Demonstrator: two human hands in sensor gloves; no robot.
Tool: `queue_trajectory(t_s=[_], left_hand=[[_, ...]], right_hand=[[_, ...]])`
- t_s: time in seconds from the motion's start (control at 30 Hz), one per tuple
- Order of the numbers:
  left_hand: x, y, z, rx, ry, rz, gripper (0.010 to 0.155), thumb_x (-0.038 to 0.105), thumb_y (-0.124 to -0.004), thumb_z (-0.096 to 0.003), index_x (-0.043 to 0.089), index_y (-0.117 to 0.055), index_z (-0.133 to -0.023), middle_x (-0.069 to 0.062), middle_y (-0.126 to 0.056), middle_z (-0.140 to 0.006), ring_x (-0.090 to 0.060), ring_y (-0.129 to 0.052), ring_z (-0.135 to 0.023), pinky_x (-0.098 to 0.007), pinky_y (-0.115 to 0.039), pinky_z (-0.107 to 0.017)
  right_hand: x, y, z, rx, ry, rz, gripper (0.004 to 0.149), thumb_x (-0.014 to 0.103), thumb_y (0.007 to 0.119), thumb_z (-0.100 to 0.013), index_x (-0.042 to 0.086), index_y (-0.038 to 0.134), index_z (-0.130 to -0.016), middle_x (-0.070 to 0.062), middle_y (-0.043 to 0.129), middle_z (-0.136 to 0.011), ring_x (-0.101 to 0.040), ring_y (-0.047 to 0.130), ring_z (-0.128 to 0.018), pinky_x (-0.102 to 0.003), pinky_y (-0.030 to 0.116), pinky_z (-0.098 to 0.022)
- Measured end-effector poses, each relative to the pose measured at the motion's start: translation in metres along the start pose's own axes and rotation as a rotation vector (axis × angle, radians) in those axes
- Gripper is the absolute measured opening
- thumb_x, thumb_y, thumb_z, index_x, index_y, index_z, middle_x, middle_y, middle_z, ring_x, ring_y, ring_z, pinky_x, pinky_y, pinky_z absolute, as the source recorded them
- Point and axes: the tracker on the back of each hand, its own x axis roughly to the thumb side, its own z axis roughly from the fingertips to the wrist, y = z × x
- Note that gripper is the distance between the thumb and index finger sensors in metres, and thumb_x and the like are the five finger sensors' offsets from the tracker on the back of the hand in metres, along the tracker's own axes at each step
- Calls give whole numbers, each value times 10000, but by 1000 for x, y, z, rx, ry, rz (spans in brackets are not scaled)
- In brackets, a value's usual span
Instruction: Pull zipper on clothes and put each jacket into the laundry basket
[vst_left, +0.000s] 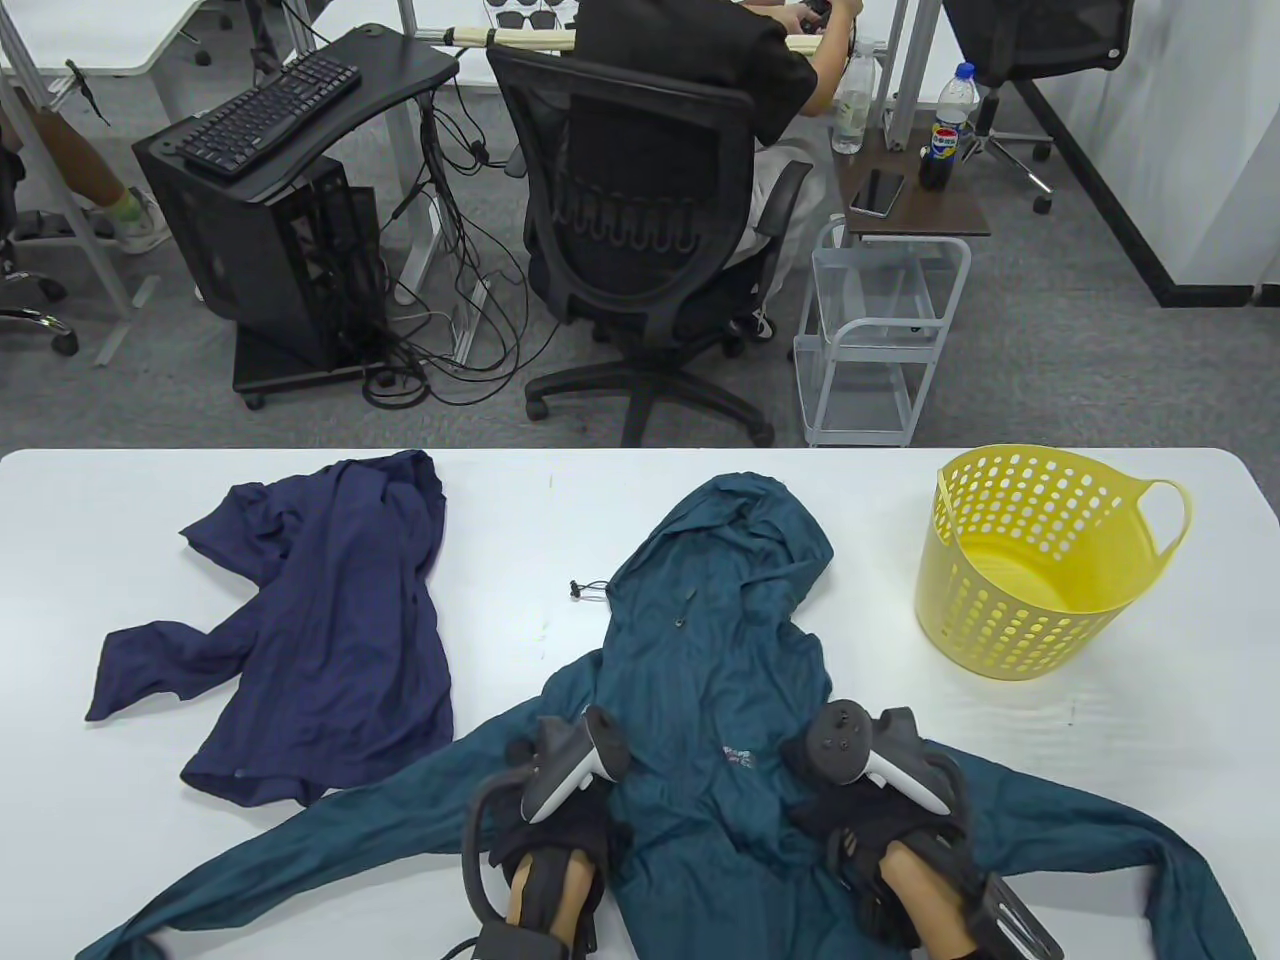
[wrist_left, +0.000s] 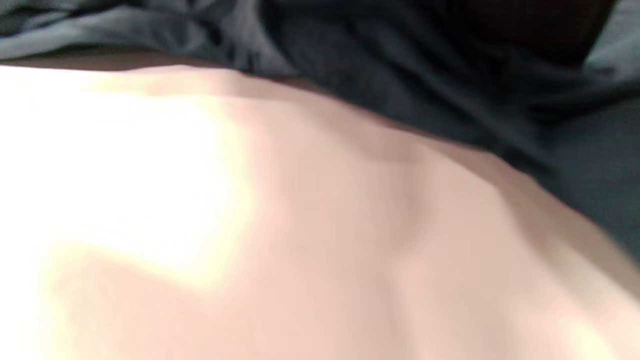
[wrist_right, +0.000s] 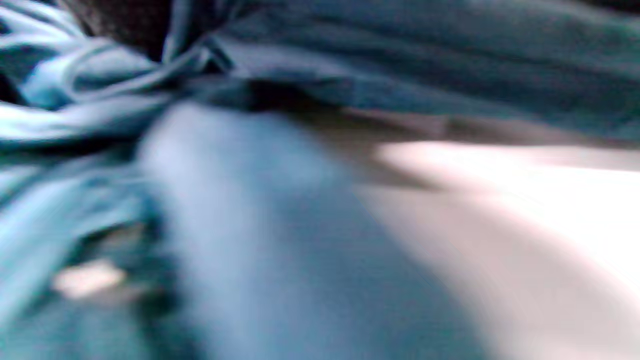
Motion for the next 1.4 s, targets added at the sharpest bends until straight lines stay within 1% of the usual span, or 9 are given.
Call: queue_trajectory(t_s=[0.13,0.27,0.43,0.57,0.67,0.83,1.07,1.2,1.4], left_hand=[[-15,7,-7,181,60,60,751,538,-790,-348,536,-435,-1010,136,-302,-1201,-339,-209,-1086,-575,-407,-749],[-11,13,-5,334,106,-53,754,543,-789,-345,524,-434,-1010,110,-358,-1196,-334,-310,-1085,-552,-489,-732],[7,35,42,391,-44,6,700,522,-801,-350,463,-556,-1003,65,-521,-1158,-334,-419,-1065,-550,-527,-713],[19,41,73,238,-159,-27,468,487,-815,-370,370,-876,-820,69,-936,-885,-284,-813,-898,-537,-677,-636],[27,23,76,37,-264,-107,455,460,-830,-362,348,-936,-790,69,-983,-881,-304,-851,-882,-567,-670,-635],[30,-1,50,-106,-270,-138,659,510,-855,-295,450,-719,-936,126,-511,-1162,-347,-460,-1060,-608,-485,-706],[19,-13,18,-144,-160,-119,914,627,-810,-257,588,-237,-968,153,-42,-1153,-303,-24,-1062,-624,-232,-746],[9,-8,10,-24,-94,-82,929,621,-783,-247,596,-203,-972,134,0,-1153,-309,10,-1056,-614,-229,-754],[-6,3,9,190,32,-59,882,587,-785,-284,584,-249,-985,99,-114,-1186,-329,-102,-1074,-589,-341,-754]], right_hand=[[-40,-6,-6,-60,157,-21,652,399,777,-512,415,449,-1076,49,322,-1221,-352,365,-1103,-644,403,-749],[-60,-7,-9,-122,225,-70,614,369,737,-524,420,463,-1072,51,307,-1223,-391,288,-1101,-645,376,-755],[-49,-24,12,-231,124,-79,648,428,791,-490,328,538,-1078,1,359,-1216,-400,355,-1083,-628,437,-739],[-18,-36,43,-269,-87,-97,633,441,862,-458,267,669,-1036,-50,498,-1168,-417,440,-1027,-599,491,-722],[10,-29,56,-208,-259,-55,597,443,900,-437,272,746,-988,-30,627,-1104,-394,555,-977,-572,551,-708],[35,3,42,12,-276,63,622,458,887,-443,287,714,-1016,-25,632,-1115,-369,666,-953,-556,611,-688],[15,16,25,91,-170,10,736,522,772,-485,347,423,-1109,57,291,-1220,-338,267,-1111,-652,379,-750],[-3,15,13,108,-101,4,755,422,776,-487,400,312,-1083,114,171,-1198,-304,107,-1098,-649,290,-761],[-23,4,9,-15,-60,24,712,313,799,-472,404,418,-1068,117,269,-1204,-320,201,-1106,-633,346,-766]])
